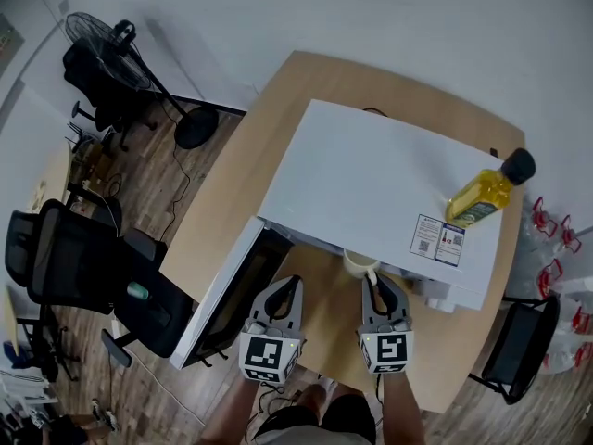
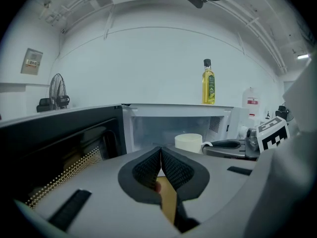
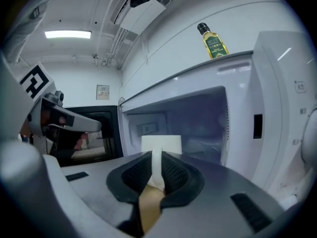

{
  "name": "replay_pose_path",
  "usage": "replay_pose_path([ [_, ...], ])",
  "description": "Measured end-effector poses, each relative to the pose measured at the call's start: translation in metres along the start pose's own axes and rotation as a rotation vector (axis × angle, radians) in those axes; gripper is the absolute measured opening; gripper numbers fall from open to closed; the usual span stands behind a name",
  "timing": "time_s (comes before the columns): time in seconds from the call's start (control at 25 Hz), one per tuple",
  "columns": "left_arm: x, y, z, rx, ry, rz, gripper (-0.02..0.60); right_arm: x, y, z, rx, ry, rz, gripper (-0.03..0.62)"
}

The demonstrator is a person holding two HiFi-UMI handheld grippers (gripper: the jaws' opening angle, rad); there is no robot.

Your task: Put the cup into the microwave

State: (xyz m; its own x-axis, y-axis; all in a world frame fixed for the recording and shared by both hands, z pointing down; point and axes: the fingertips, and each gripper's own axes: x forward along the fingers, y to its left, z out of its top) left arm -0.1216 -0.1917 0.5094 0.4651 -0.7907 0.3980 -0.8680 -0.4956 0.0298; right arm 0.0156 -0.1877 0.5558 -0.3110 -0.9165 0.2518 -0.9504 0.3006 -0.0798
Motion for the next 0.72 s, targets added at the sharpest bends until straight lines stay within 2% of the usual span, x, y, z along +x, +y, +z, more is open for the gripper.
replay_pose_path([
  [0.44,0.016,0.007,-0.004,-0.023,0.009,0.007,0.025,0.025,-0.004,0.000,-0.033,-0.014,-0.021,0.052],
  [0.72,0.024,0.011,-0.003,-0.031,0.011,0.002,0.025,0.040,-0.007,-0.008,-0.036,0.024,-0.037,0.052],
])
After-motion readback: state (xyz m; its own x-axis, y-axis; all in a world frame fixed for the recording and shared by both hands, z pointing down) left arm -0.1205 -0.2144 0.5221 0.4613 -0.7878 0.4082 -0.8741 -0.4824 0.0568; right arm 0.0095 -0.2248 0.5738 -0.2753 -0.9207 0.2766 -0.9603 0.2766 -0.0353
